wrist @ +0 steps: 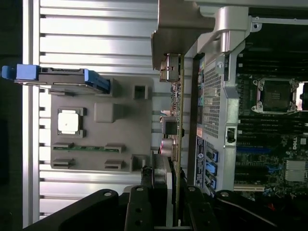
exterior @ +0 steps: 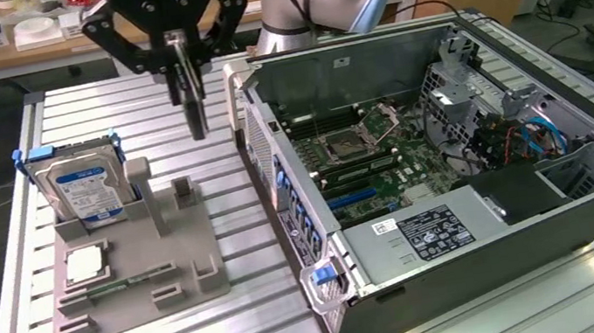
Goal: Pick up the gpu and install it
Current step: 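Pick up the gpu and move the gpu toward the slot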
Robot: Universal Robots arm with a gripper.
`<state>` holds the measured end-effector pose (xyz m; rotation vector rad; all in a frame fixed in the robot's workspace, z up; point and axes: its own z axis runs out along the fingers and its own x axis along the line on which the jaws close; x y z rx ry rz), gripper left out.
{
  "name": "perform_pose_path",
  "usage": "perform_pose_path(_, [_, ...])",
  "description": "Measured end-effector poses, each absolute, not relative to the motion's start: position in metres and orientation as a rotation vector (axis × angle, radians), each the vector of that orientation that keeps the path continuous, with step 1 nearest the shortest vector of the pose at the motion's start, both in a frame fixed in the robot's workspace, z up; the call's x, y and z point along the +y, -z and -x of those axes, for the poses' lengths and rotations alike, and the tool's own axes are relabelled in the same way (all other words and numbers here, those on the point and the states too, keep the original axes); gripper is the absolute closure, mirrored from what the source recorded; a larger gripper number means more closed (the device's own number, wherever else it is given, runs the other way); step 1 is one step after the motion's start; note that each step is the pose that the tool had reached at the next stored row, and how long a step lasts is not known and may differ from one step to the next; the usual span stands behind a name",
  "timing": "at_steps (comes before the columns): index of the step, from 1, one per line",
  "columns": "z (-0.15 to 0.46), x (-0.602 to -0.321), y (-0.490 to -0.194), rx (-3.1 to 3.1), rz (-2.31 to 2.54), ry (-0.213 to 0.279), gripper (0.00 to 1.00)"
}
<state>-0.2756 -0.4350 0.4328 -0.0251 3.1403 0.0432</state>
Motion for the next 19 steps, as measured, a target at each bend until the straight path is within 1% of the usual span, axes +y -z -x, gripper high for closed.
perform_pose_path(19, [0.202,-0.435,-0.433,3.140,0.025,-0.043,0.72])
